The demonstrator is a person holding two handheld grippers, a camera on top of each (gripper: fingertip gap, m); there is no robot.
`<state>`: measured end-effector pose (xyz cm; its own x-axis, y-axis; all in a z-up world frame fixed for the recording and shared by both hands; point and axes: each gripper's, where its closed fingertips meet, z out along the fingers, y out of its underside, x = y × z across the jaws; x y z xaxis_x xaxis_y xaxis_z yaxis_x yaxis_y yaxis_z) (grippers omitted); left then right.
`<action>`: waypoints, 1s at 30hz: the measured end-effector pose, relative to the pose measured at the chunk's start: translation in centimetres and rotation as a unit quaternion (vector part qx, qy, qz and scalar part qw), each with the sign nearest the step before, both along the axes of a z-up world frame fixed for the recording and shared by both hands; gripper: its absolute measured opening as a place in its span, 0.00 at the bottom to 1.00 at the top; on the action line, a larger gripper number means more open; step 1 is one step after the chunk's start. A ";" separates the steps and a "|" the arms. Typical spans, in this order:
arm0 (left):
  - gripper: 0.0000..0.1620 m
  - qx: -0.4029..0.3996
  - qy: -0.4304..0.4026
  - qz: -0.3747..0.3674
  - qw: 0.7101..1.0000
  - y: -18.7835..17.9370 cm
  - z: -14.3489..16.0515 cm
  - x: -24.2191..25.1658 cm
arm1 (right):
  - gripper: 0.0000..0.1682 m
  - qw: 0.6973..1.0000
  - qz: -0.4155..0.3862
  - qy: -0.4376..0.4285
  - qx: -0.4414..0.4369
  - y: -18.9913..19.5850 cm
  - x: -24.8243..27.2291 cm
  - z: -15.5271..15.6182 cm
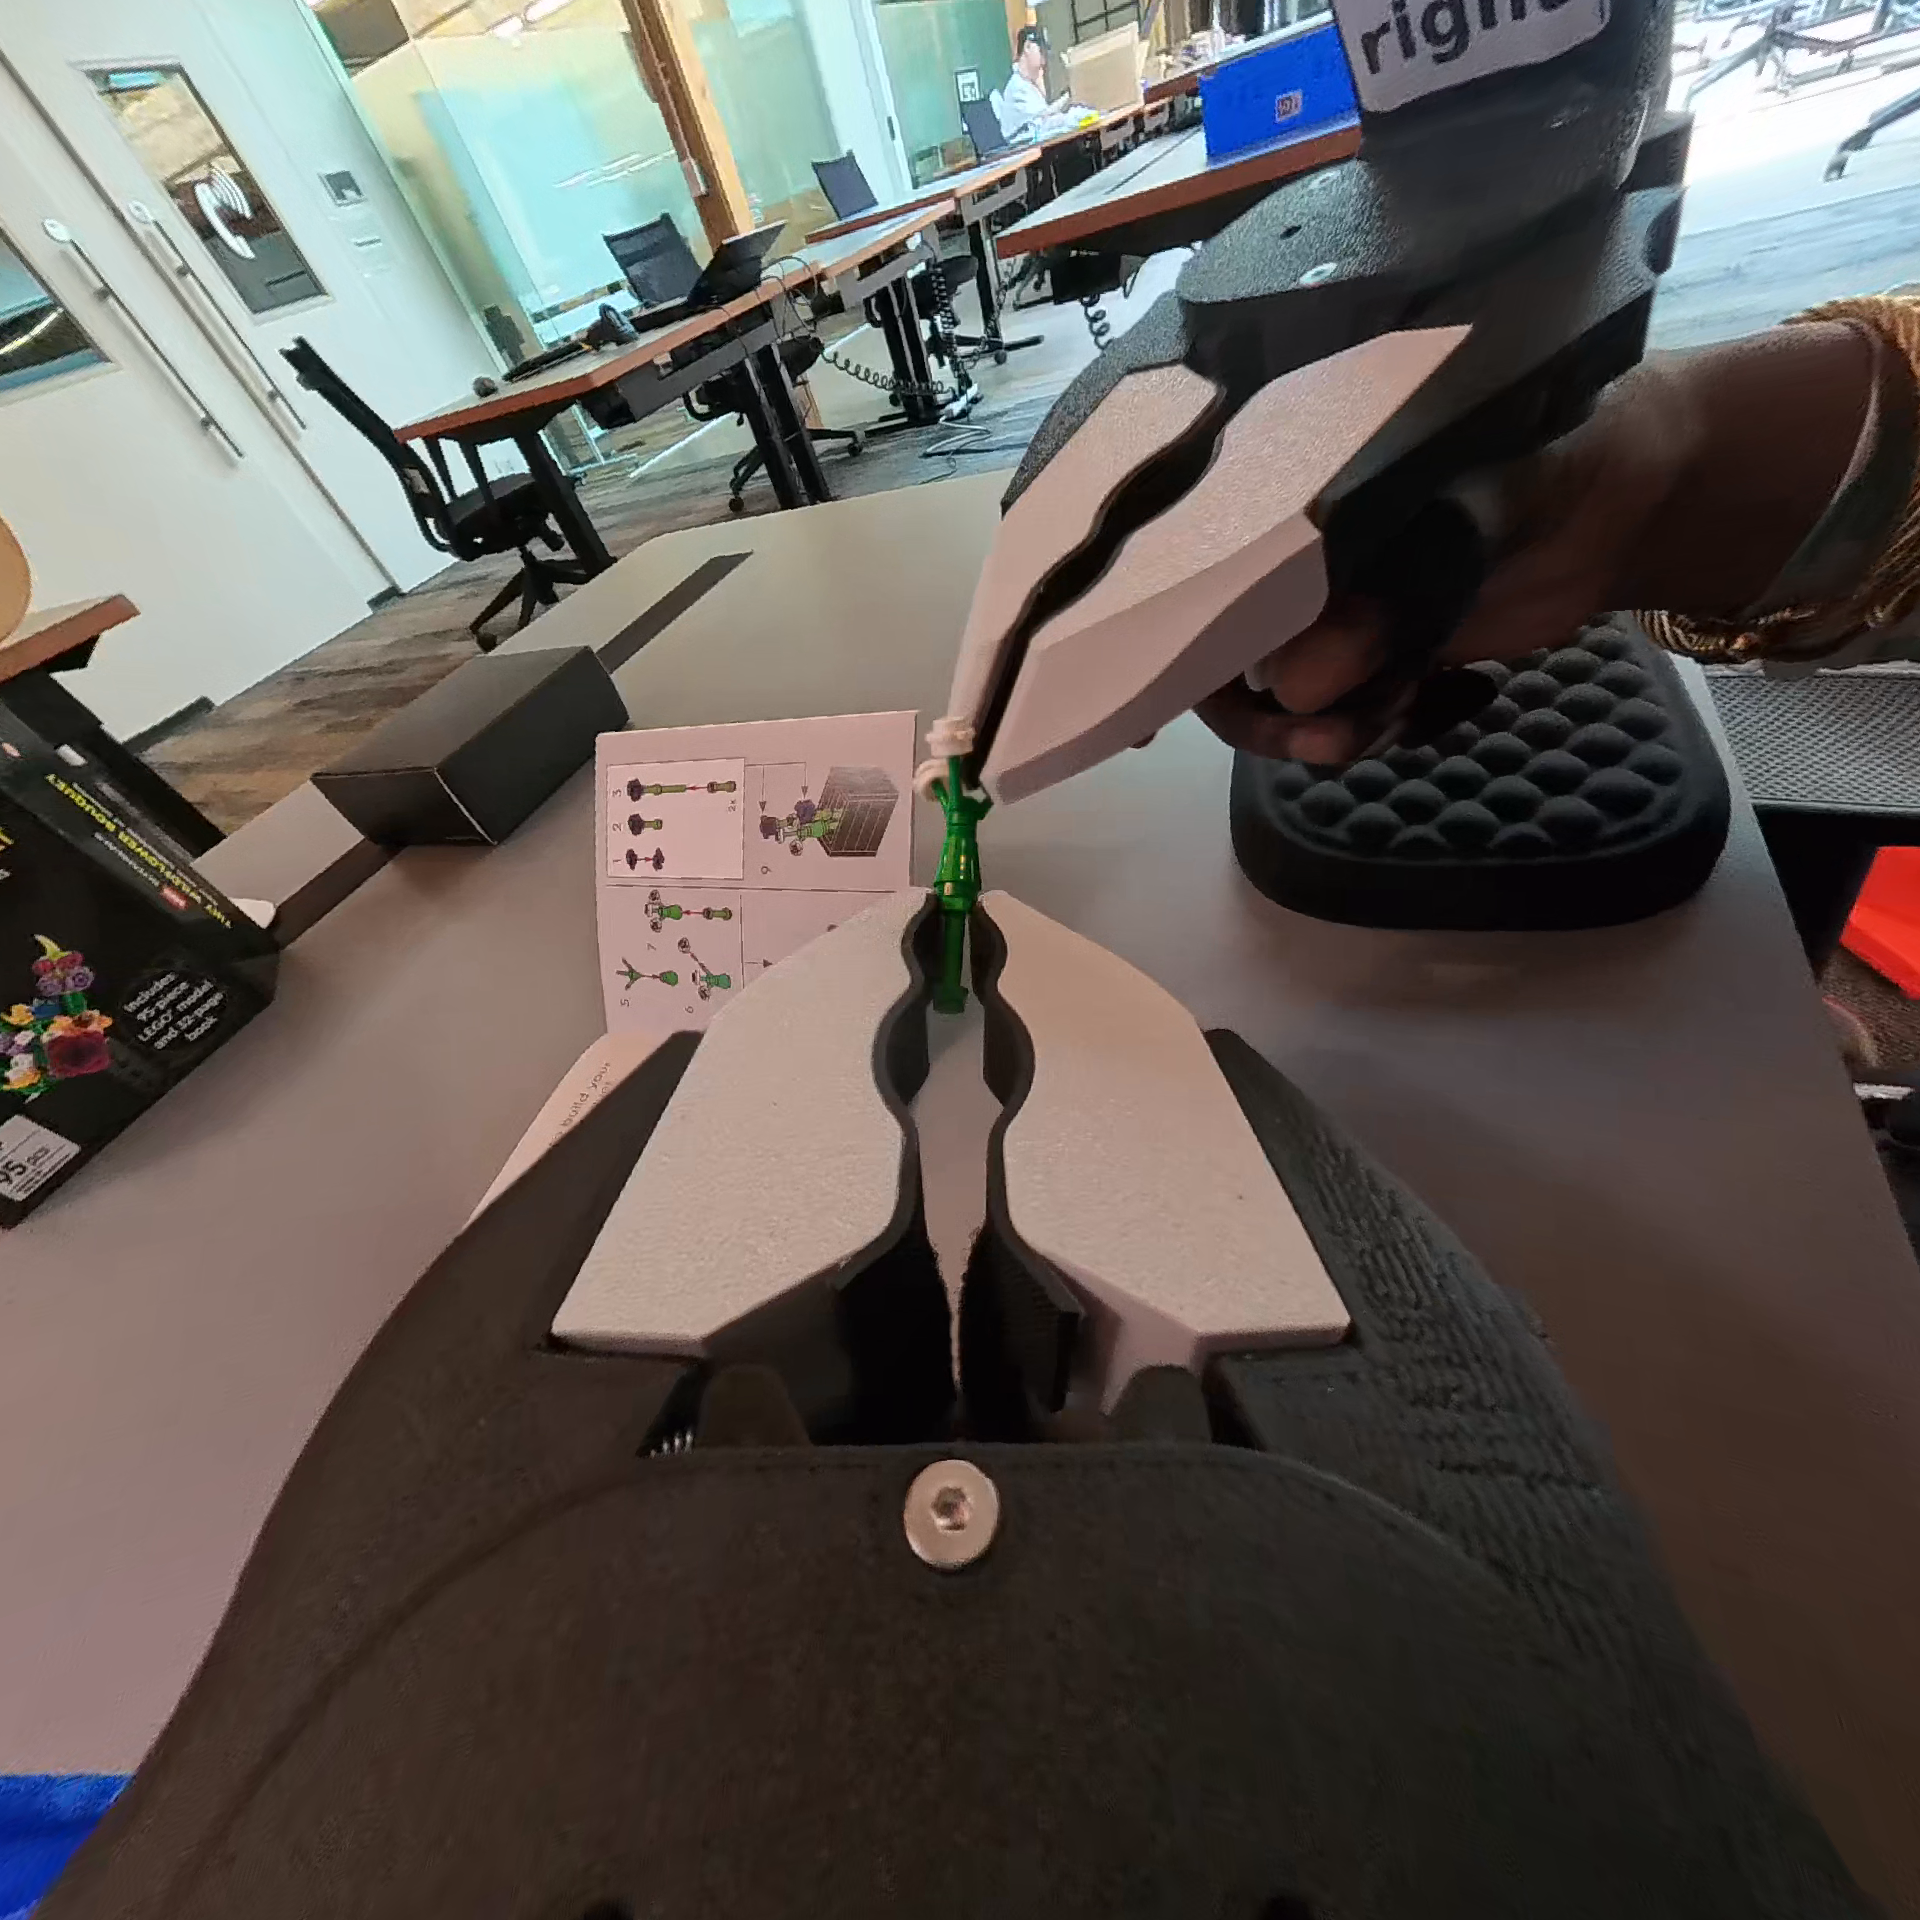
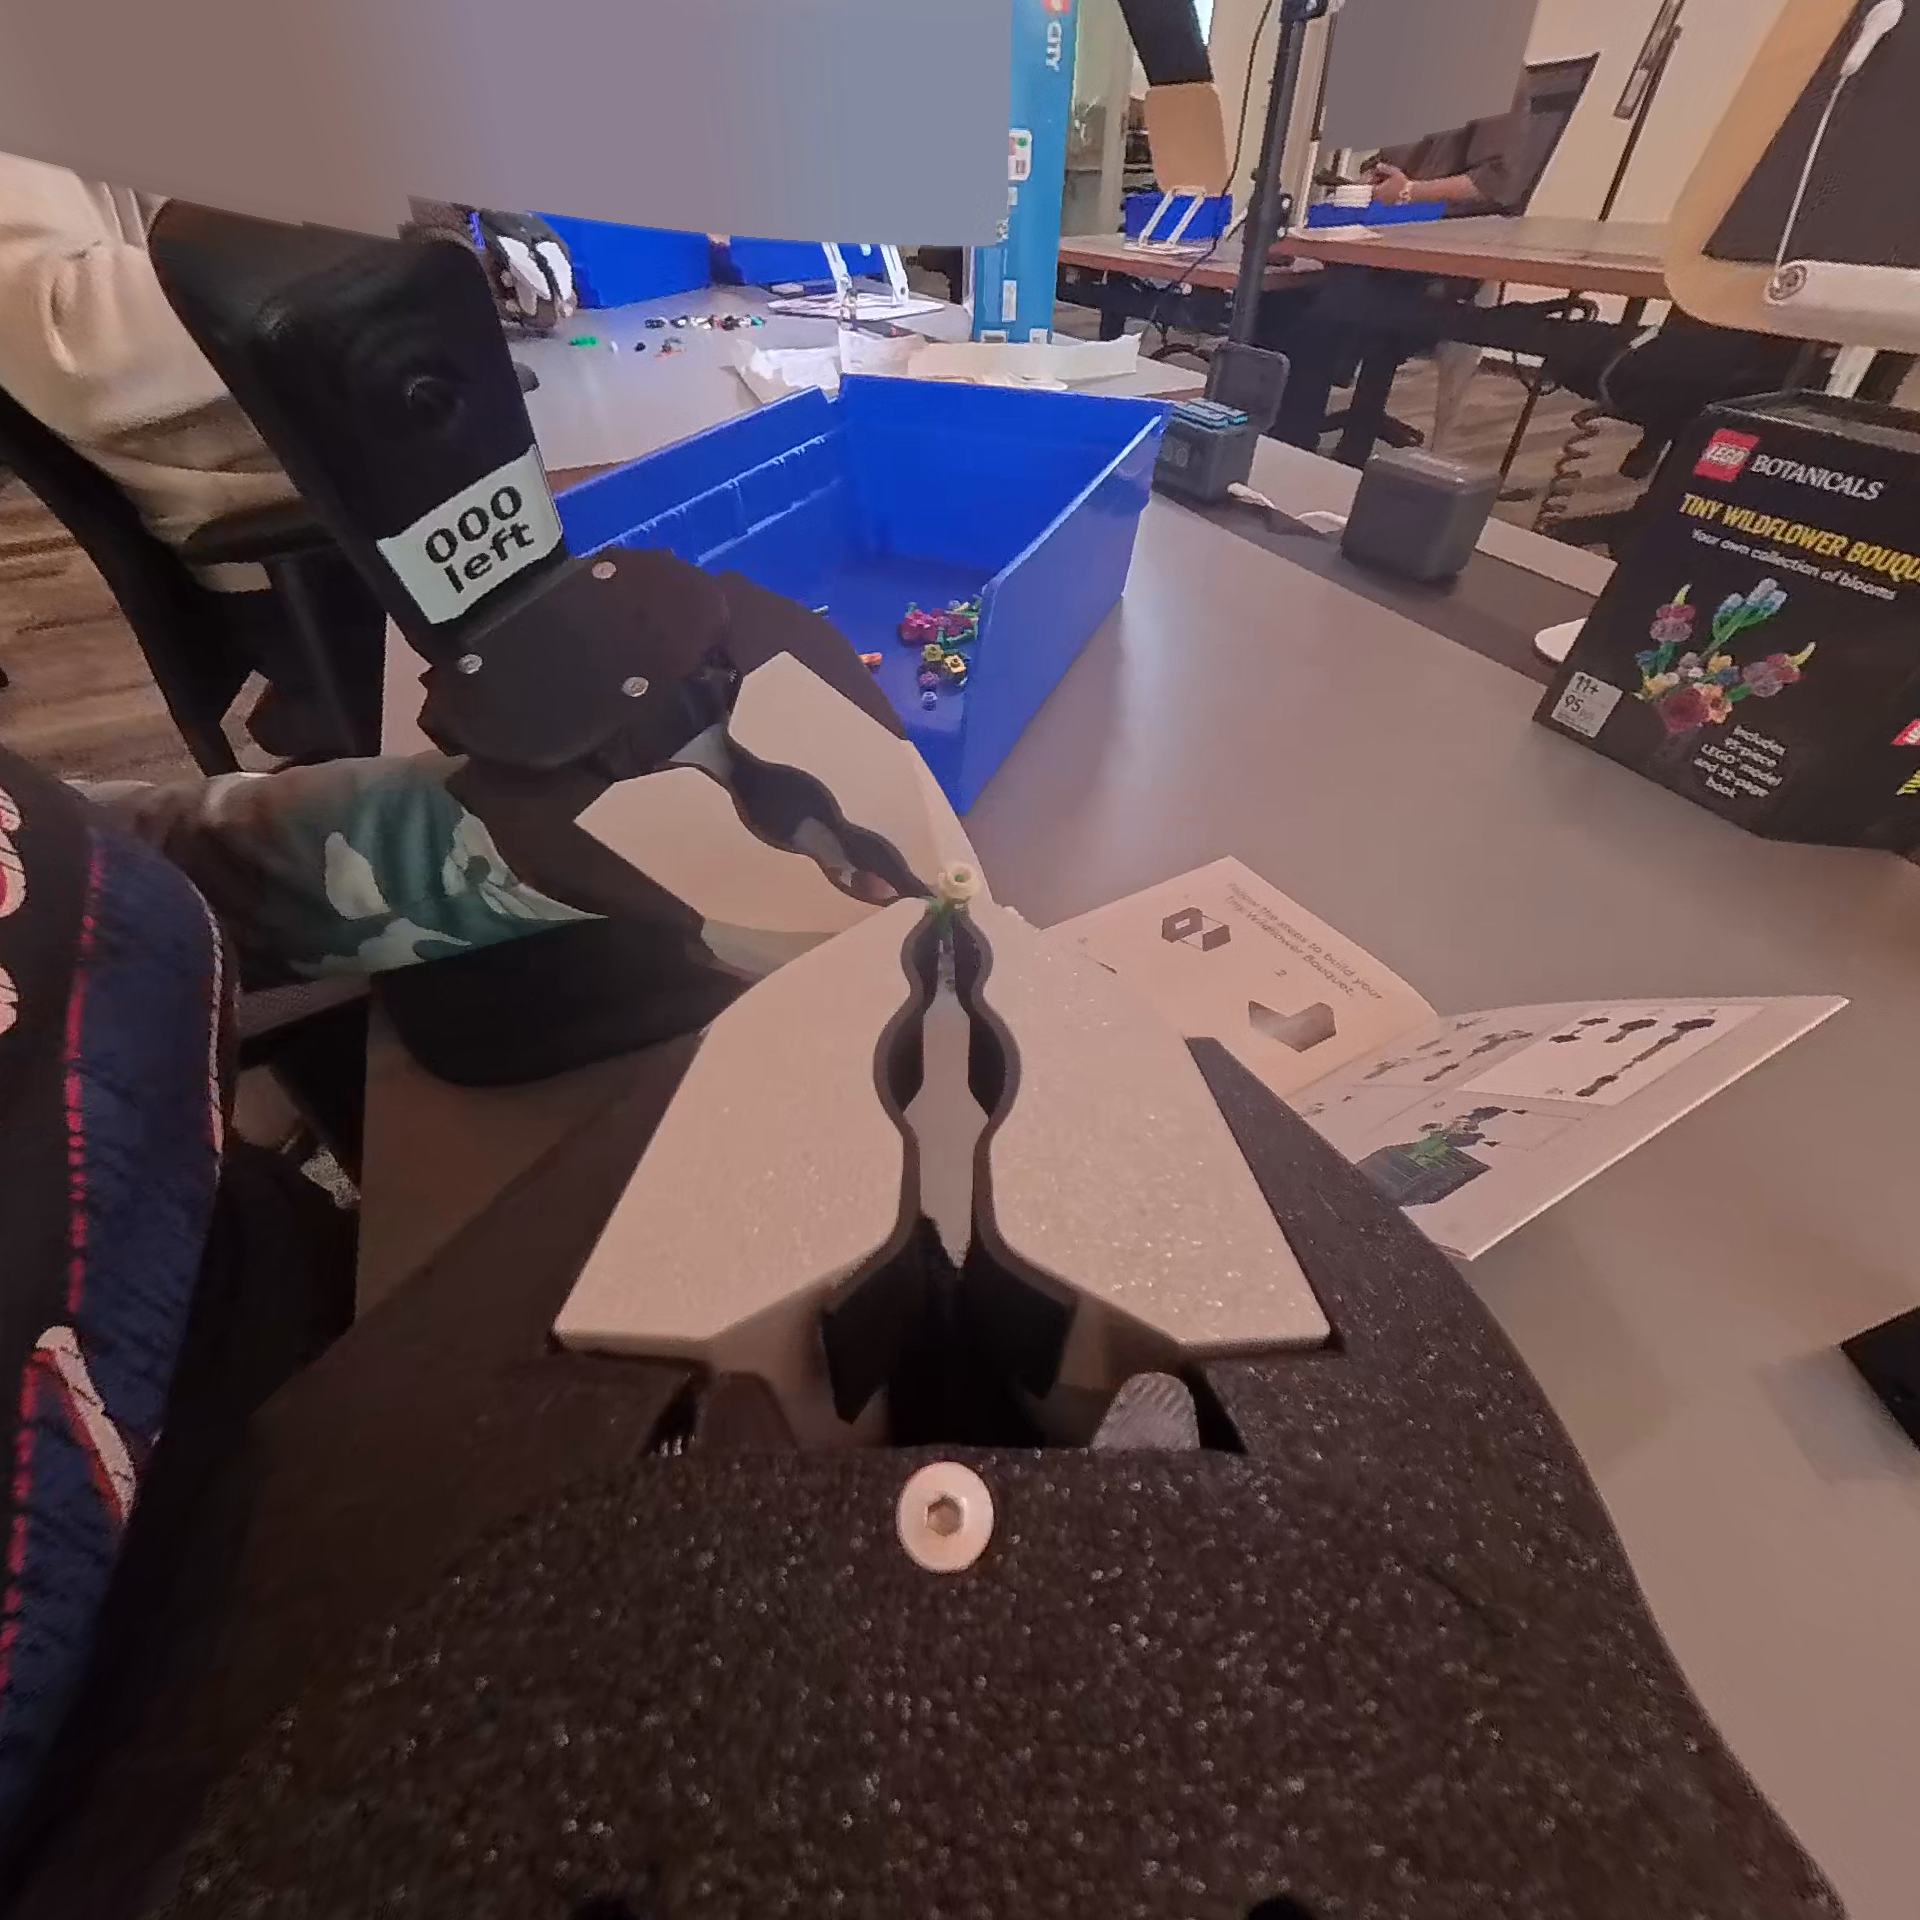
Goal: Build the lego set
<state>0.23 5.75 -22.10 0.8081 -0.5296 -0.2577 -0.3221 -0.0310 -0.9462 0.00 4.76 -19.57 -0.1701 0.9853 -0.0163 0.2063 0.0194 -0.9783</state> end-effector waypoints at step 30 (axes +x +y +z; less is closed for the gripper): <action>0.13 -0.002 -0.007 0.005 1.000 0.0 0.0 -0.3 | 0.04 1.000 -0.009 -0.001 -0.021 0.6 0.5 -0.5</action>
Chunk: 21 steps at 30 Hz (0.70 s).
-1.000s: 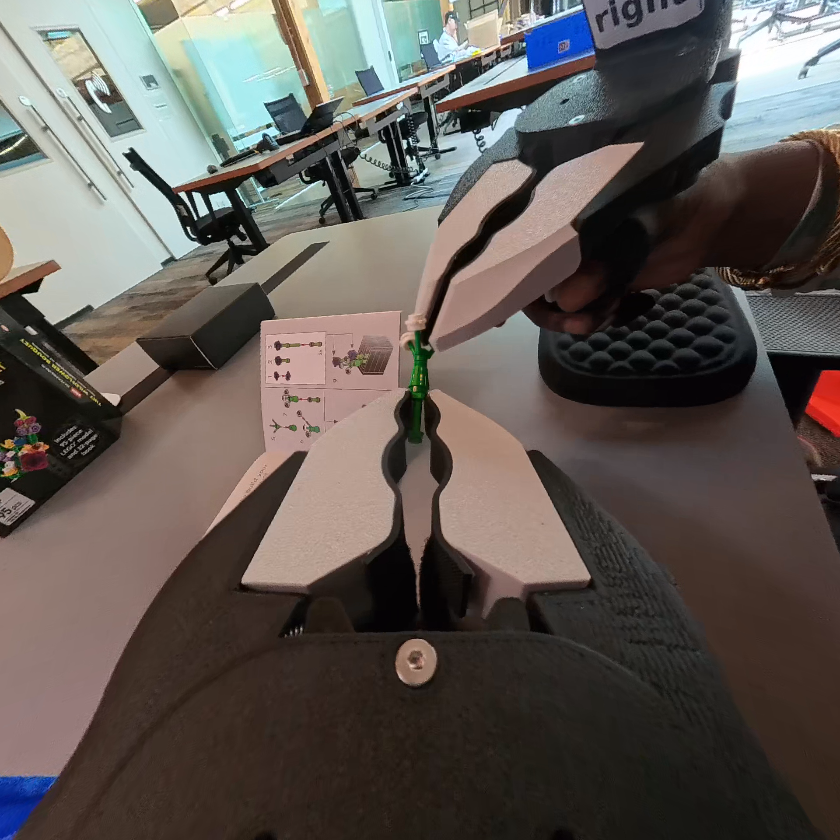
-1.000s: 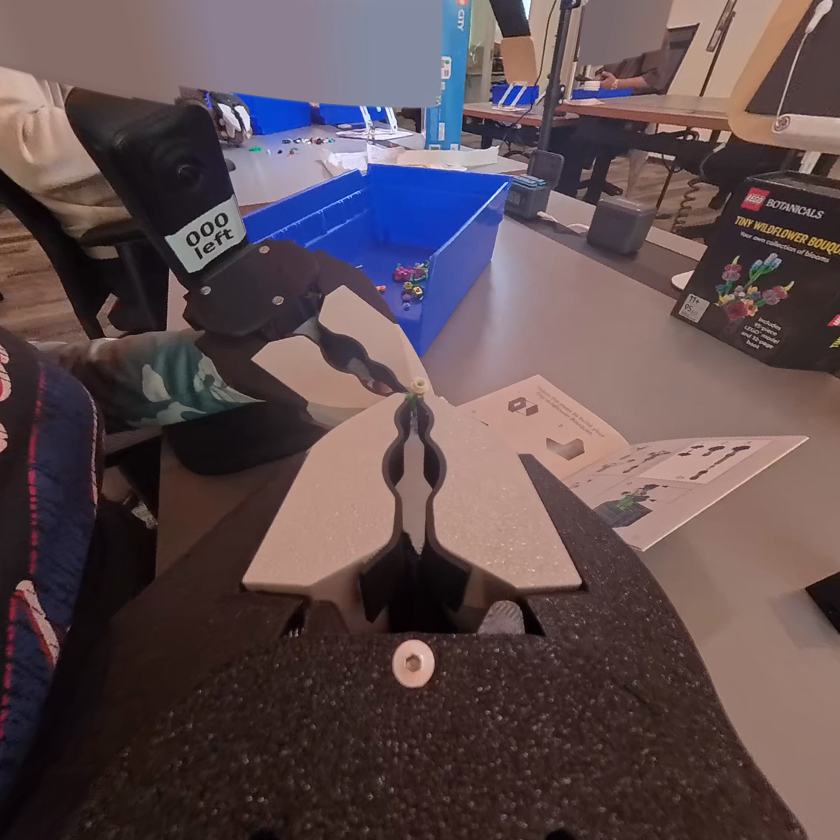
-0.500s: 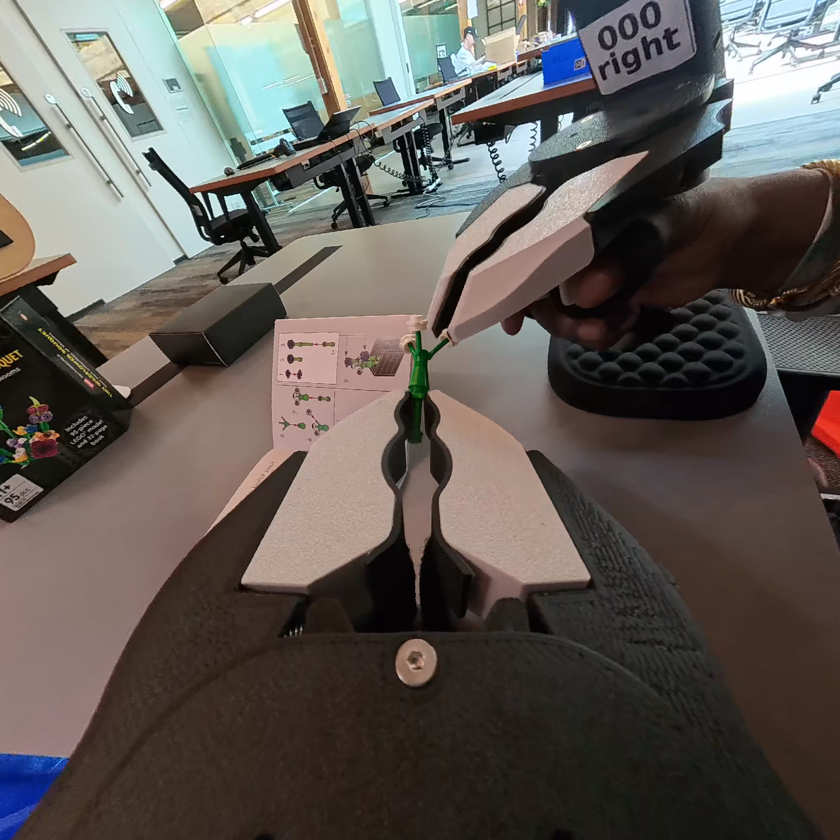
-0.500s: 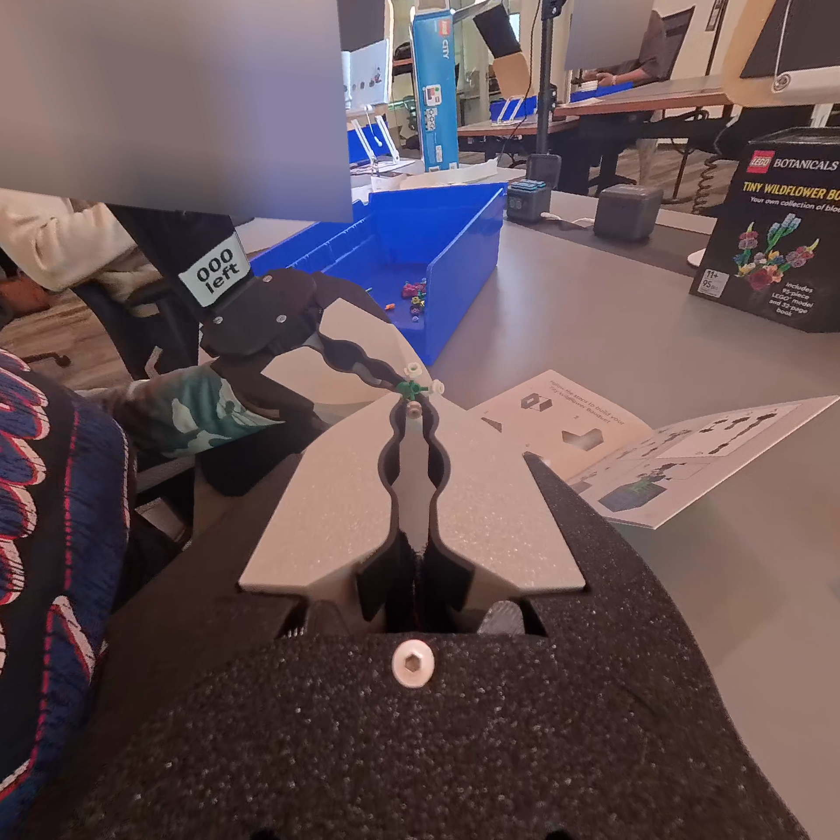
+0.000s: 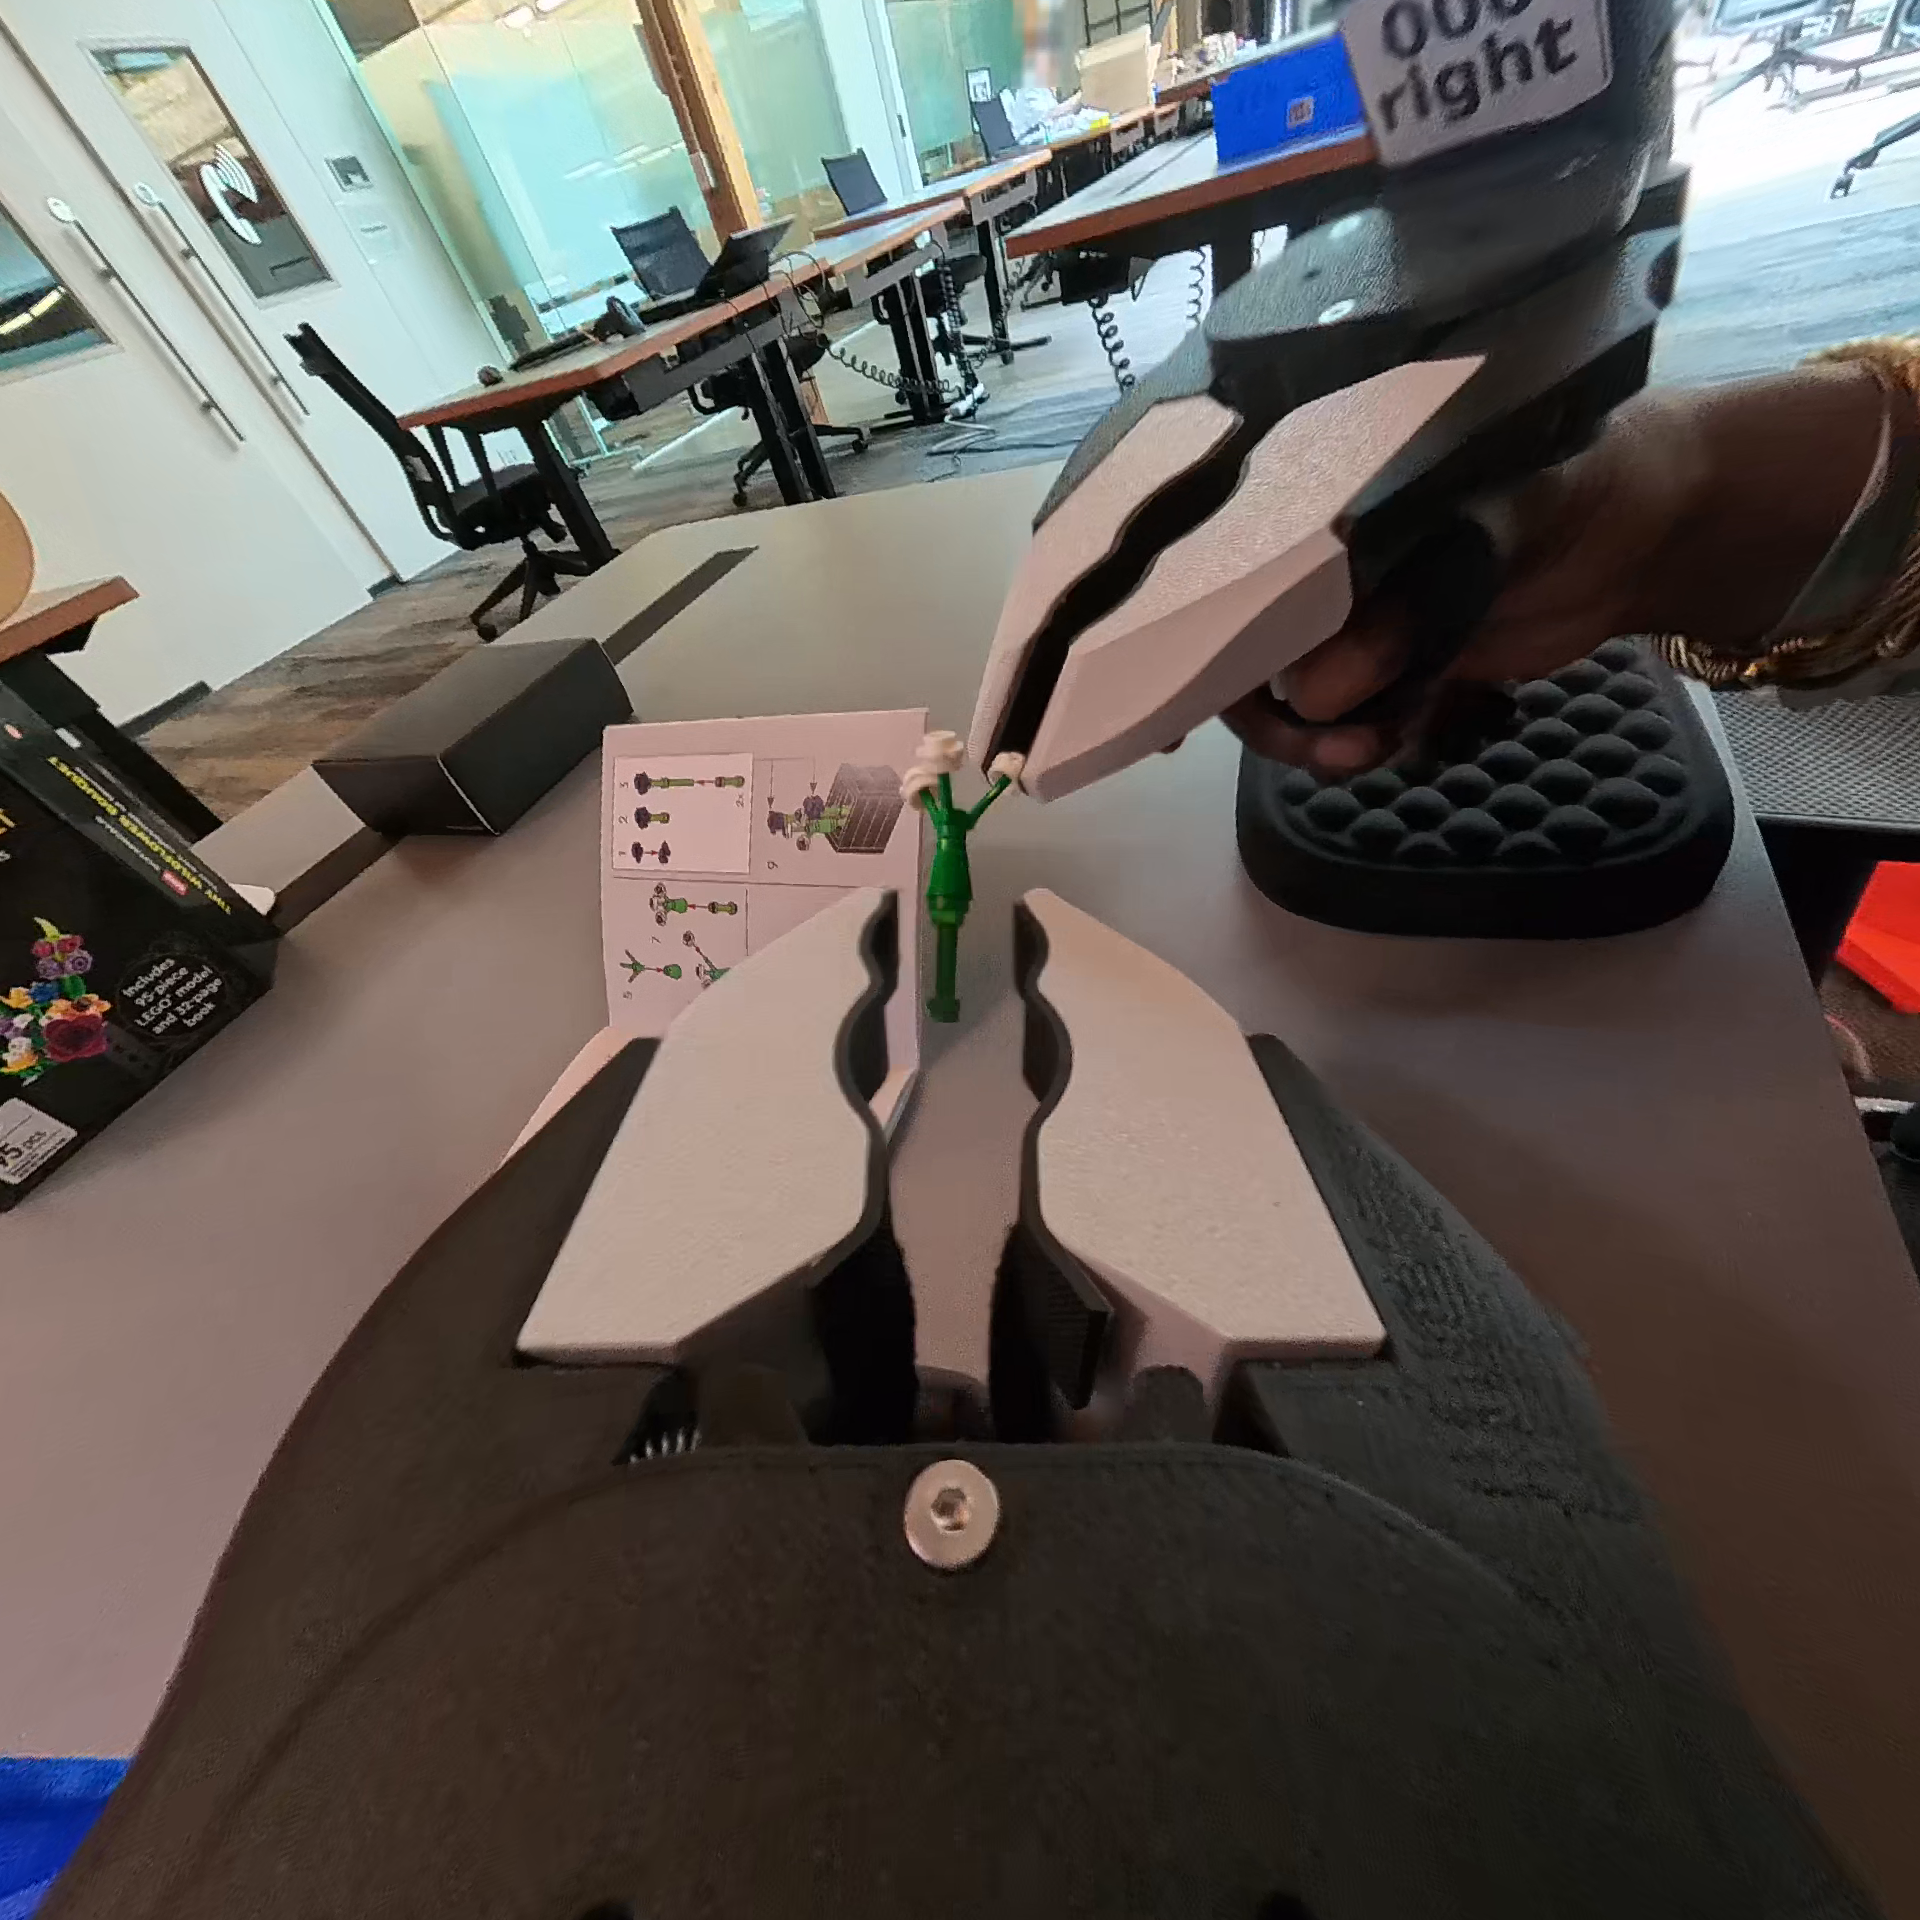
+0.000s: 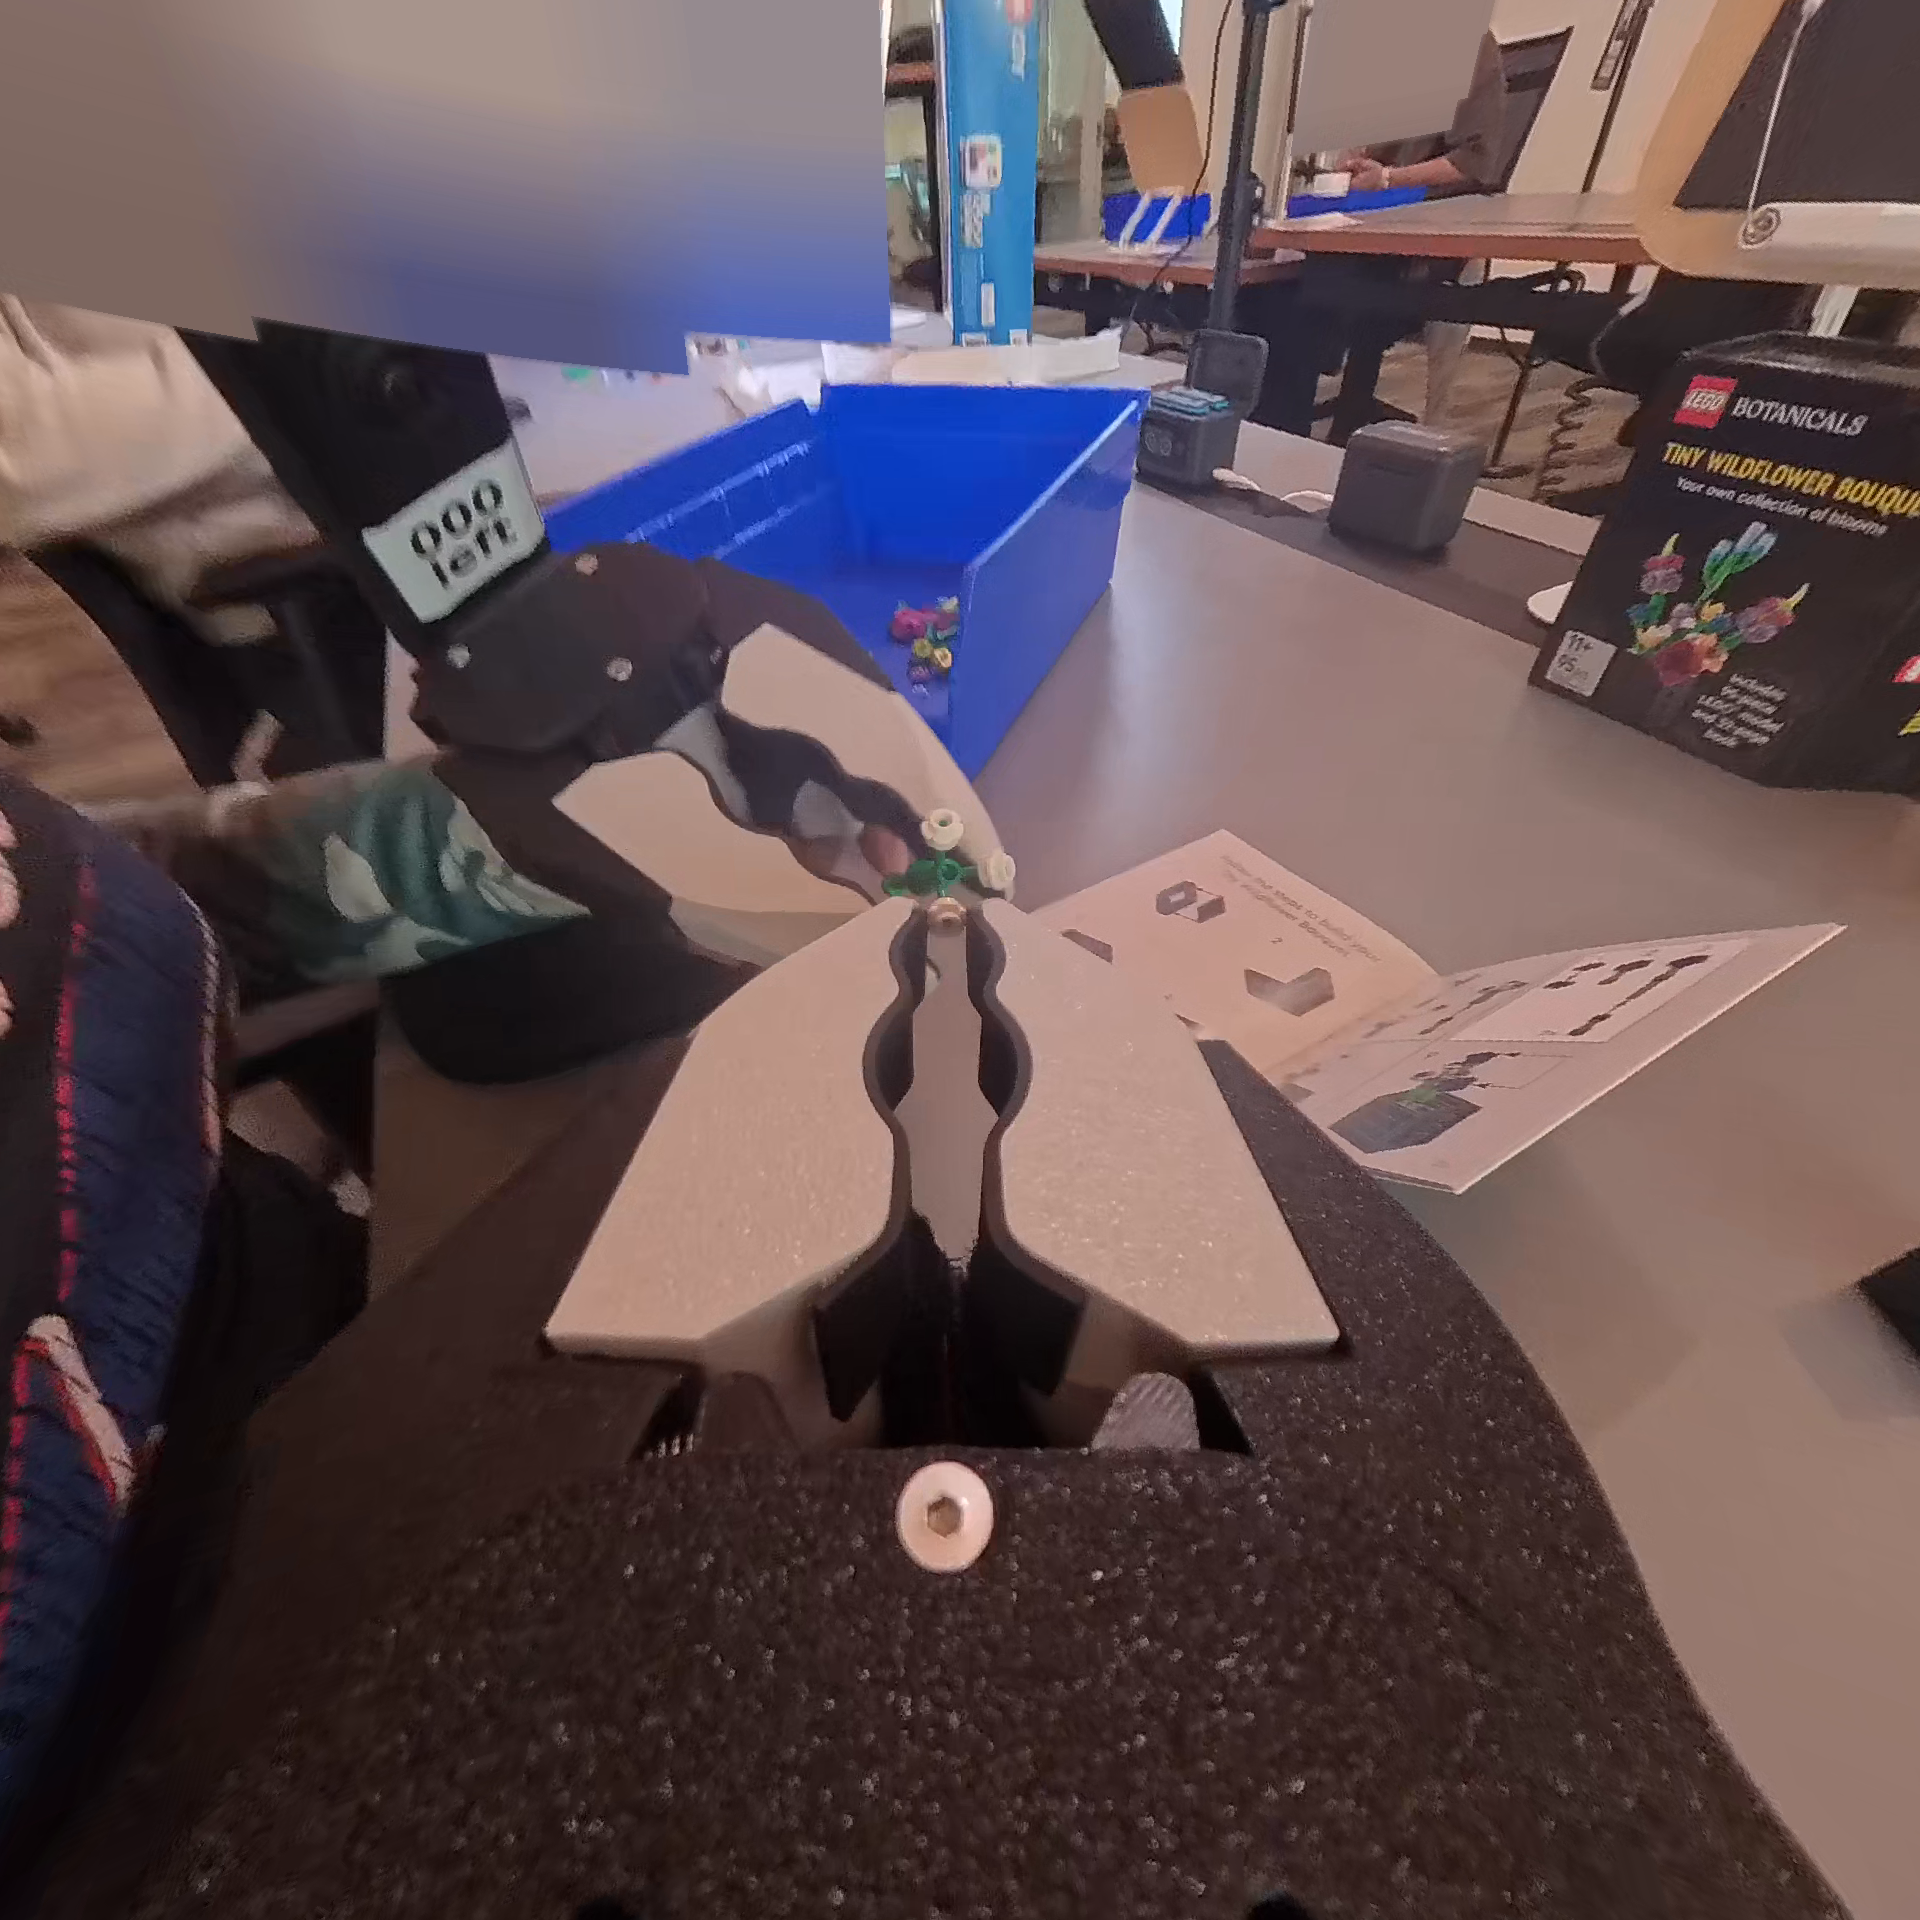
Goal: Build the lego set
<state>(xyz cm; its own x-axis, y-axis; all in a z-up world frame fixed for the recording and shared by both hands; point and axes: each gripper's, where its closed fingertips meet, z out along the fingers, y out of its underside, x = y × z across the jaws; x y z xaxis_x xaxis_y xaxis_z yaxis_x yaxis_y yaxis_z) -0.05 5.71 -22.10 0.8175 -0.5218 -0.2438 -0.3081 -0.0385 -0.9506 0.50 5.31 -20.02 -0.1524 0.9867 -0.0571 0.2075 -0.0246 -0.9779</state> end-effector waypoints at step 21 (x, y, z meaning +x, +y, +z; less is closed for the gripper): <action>0.04 -0.031 0.148 0.020 0.988 -0.3 -3.4 0.5 | 0.04 0.995 -0.021 -0.067 0.075 -1.0 0.2 -3.5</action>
